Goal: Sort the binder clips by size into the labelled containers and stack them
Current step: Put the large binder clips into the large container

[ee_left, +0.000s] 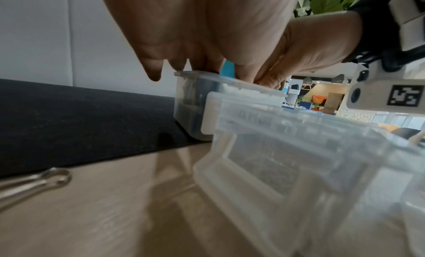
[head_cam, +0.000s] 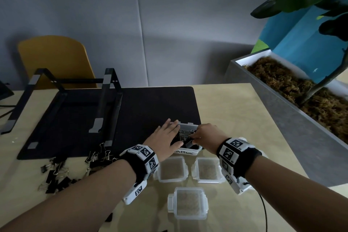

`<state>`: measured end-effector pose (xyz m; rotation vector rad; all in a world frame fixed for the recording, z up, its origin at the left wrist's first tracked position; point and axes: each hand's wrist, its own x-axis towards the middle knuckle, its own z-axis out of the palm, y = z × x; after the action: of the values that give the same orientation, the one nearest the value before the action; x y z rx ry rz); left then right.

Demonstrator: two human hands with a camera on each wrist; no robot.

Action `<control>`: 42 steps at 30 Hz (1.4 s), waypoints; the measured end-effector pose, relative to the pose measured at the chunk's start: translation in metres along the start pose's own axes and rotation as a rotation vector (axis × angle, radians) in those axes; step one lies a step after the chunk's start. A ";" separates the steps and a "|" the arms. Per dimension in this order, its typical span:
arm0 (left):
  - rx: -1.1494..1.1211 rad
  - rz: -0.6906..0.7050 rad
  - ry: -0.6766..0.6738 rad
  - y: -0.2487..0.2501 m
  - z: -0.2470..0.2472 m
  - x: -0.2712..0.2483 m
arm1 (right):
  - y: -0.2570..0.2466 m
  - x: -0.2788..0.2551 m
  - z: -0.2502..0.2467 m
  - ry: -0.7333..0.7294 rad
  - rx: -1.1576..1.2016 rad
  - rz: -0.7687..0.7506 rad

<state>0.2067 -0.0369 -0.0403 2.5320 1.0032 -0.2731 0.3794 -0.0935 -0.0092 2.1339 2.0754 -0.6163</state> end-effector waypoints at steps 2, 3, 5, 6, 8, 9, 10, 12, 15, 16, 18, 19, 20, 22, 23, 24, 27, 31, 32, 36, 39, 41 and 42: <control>0.057 0.010 -0.015 -0.002 0.001 -0.002 | 0.000 0.000 -0.001 -0.013 -0.060 -0.033; 0.075 0.011 -0.024 -0.003 0.002 -0.002 | 0.000 0.000 -0.001 -0.016 -0.084 -0.048; 0.104 0.014 -0.036 -0.005 0.003 -0.004 | 0.002 -0.001 -0.003 -0.011 -0.118 -0.076; 0.119 0.013 -0.035 -0.005 0.004 -0.005 | 0.003 -0.001 -0.005 -0.007 -0.129 -0.086; 0.139 0.002 -0.032 -0.005 0.005 -0.005 | 0.003 -0.001 -0.005 -0.006 -0.128 -0.085; 0.143 -0.006 -0.029 -0.005 0.006 -0.005 | 0.003 -0.001 -0.005 -0.009 -0.112 -0.073; 0.144 -0.015 -0.028 -0.003 0.006 -0.005 | 0.003 -0.002 -0.004 -0.010 -0.081 -0.051; 0.138 -0.029 -0.024 -0.001 0.008 -0.004 | 0.003 -0.006 -0.003 0.041 0.030 -0.005; 0.108 -0.037 0.013 0.001 0.010 -0.001 | 0.003 -0.014 -0.001 0.191 0.194 0.069; 0.085 -0.034 0.032 0.000 0.011 0.000 | 0.002 -0.015 0.001 0.223 0.215 0.094; 0.002 -0.014 0.087 -0.001 0.011 -0.001 | 0.001 -0.015 0.005 0.243 0.220 0.134; -0.070 -0.006 0.125 -0.002 0.009 -0.002 | 0.000 -0.014 0.006 0.234 0.217 0.149; -0.159 -0.009 0.171 -0.002 0.008 -0.003 | 0.000 -0.014 0.007 0.220 0.219 0.163; -0.317 -0.055 0.268 -0.004 0.003 -0.004 | -0.001 -0.013 0.008 0.196 0.226 0.174; -0.357 -0.087 0.303 -0.006 0.001 -0.004 | 0.000 -0.013 0.007 0.189 0.229 0.173; -0.375 -0.115 0.321 -0.007 -0.001 -0.004 | 0.000 -0.013 0.007 0.189 0.234 0.173; -0.388 -0.160 0.286 -0.010 -0.005 -0.006 | 0.003 -0.014 0.007 0.221 0.285 0.213; -0.428 -0.207 0.237 -0.013 -0.003 -0.008 | 0.006 -0.016 0.006 0.179 0.338 0.299; -0.451 -0.218 0.250 -0.013 -0.002 -0.008 | 0.007 -0.016 0.006 0.159 0.343 0.308; -0.530 -0.248 0.285 -0.013 0.002 -0.009 | 0.011 -0.015 0.006 0.170 0.428 0.335; -0.593 -0.250 0.274 -0.014 0.002 -0.012 | 0.012 -0.017 0.006 0.183 0.452 0.333; -0.591 -0.239 0.270 -0.014 0.001 -0.014 | 0.011 -0.021 0.006 0.183 0.461 0.321; -0.585 -0.236 0.267 -0.014 0.000 -0.017 | 0.009 -0.023 0.006 0.186 0.467 0.317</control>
<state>0.1845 -0.0379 -0.0386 1.9492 1.2640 0.2699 0.3875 -0.1183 -0.0086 2.7970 1.7340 -0.9650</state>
